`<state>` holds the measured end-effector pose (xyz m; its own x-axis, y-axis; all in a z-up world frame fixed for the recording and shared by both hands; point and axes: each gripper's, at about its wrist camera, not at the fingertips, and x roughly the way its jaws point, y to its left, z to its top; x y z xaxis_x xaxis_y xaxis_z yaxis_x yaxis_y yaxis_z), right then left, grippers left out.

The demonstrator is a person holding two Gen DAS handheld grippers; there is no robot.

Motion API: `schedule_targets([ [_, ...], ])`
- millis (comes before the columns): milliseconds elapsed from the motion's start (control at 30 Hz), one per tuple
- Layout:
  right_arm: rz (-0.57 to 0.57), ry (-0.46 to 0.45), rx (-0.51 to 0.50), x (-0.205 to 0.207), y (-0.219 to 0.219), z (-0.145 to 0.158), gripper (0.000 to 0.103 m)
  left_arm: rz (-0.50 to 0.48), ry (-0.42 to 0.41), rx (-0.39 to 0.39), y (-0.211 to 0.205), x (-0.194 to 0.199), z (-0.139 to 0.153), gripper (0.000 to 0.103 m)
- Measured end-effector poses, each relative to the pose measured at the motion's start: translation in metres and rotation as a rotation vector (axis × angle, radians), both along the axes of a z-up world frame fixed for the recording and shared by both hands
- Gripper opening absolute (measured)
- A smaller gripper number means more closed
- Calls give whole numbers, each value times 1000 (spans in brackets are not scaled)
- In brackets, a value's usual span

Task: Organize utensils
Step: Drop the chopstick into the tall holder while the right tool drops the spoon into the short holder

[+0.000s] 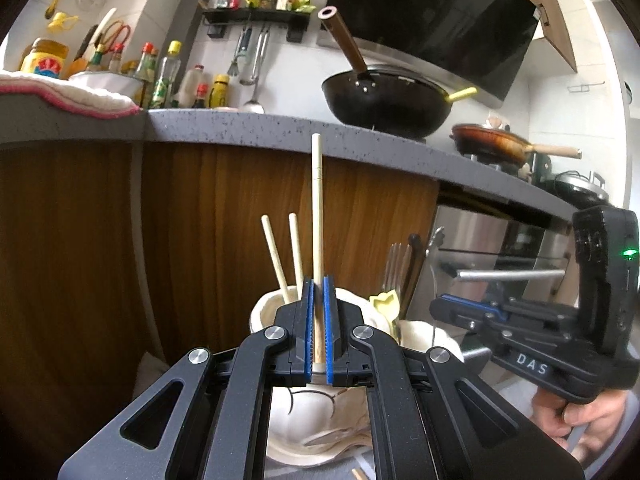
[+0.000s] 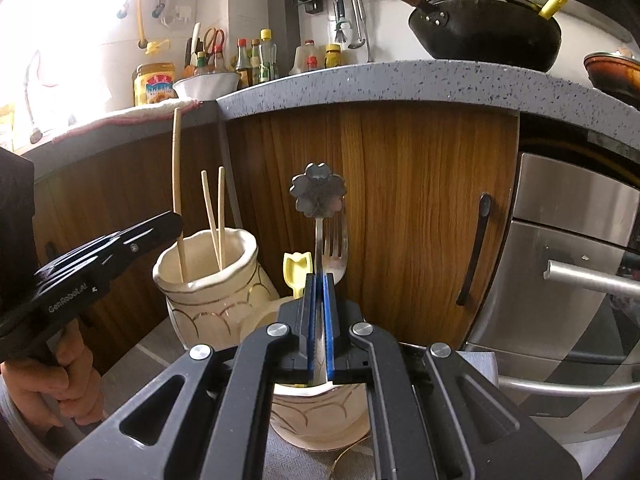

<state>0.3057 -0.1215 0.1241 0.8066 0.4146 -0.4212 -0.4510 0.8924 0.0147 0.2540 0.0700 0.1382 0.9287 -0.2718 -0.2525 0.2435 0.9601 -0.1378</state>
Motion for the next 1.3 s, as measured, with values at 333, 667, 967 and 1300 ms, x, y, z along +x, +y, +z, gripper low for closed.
schedule_targets([
  [333, -11, 29, -19, 7, 4, -4, 3, 9, 37, 21, -3, 6, -4, 5],
  [667, -26, 60, -10, 15, 2, -6, 3, 8, 67, 48, -8, 10, -7, 5],
  [967, -18, 41, 6, 8, -4, 1, 3, 11, 59, 60, -11, 4, -5, 16],
  [1300, -25, 14, 31, -21, -28, 10, 4, 12, 13, 78, -10, -24, 4, 40],
])
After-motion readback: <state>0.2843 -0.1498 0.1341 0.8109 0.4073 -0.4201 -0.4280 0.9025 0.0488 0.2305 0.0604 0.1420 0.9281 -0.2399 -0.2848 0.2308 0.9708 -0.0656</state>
